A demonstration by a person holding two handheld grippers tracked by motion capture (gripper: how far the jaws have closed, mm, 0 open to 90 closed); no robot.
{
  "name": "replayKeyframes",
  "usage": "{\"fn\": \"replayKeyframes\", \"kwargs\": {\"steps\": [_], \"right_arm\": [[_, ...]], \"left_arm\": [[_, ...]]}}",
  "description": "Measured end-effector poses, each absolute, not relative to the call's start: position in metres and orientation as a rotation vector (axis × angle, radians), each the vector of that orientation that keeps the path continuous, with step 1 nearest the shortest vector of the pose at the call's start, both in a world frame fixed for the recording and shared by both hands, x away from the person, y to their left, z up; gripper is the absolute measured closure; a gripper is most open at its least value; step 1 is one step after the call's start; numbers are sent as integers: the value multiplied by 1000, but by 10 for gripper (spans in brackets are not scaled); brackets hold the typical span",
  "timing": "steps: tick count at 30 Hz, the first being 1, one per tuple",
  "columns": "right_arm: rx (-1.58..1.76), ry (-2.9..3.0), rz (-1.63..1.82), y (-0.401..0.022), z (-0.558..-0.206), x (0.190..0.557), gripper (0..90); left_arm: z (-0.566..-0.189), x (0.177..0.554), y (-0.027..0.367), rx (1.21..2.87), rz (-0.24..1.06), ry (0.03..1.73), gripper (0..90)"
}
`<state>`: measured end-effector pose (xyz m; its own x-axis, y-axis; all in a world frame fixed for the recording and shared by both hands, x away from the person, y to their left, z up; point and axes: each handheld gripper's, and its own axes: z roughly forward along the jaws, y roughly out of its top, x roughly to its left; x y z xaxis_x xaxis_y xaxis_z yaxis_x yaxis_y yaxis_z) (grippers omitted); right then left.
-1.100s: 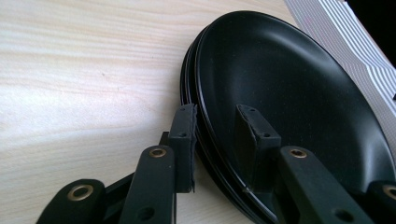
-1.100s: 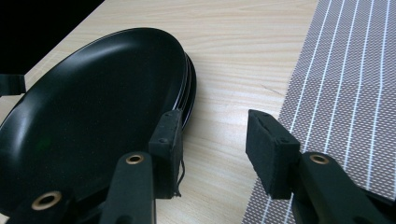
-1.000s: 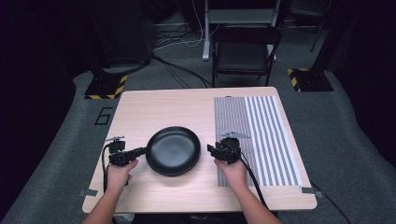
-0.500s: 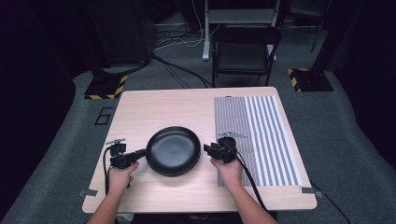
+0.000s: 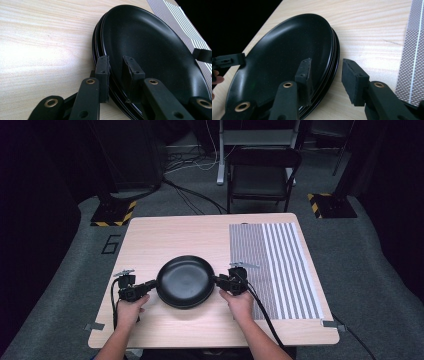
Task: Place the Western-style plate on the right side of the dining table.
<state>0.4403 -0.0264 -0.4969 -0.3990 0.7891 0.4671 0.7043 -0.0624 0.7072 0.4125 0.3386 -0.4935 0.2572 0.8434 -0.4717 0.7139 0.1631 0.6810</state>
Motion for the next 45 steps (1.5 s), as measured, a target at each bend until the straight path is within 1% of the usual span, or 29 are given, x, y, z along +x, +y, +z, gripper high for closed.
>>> {"fn": "replayKeyframes", "kwargs": {"steps": [2, 6, 7, 9, 11, 14, 19, 30, 32, 39, 43, 45], "right_arm": [[1681, 2086, 1467, -25, -498, 441, 604], [1680, 2101, 1464, -23, -500, 441, 647], [1674, 2116, 1457, -20, -501, 442, 677], [1673, 2141, 1426, -15, -503, 442, 689], [1639, 2144, 1393, -12, -504, 440, 685], [1700, 2133, 1415, -14, -504, 441, 709], [1832, 2103, 1468, -20, -503, 446, 747], [1853, 2034, 1485, -27, -498, 449, 763], [1847, 2030, 1489, -30, -497, 451, 766], [1857, 2012, 1491, -30, -496, 456, 776], [1846, 2017, 1497, -30, -498, 453, 760], [1854, 2026, 1502, -29, -500, 449, 733]], "left_arm": [[-494, 412, 339, 1579, 172, 1490, 754], [-493, 412, 338, 1564, 163, 1501, 753], [-494, 413, 338, 1563, 162, 1500, 771], [-494, 413, 337, 1561, 161, 1502, 785], [-494, 413, 335, 1565, 188, 1505, 790], [-494, 413, 334, 1561, 190, 1515, 809], [-493, 415, 331, 1566, 201, 1523, 816], [-495, 422, 323, 1573, 160, 1528, 812], [-498, 427, 322, 1529, 130, 1545, 809], [-502, 433, 320, 1489, 97, 1573, 798], [-503, 432, 319, 1499, 117, 1564, 794], [-503, 430, 318, 1506, 135, 1561, 792]]}}
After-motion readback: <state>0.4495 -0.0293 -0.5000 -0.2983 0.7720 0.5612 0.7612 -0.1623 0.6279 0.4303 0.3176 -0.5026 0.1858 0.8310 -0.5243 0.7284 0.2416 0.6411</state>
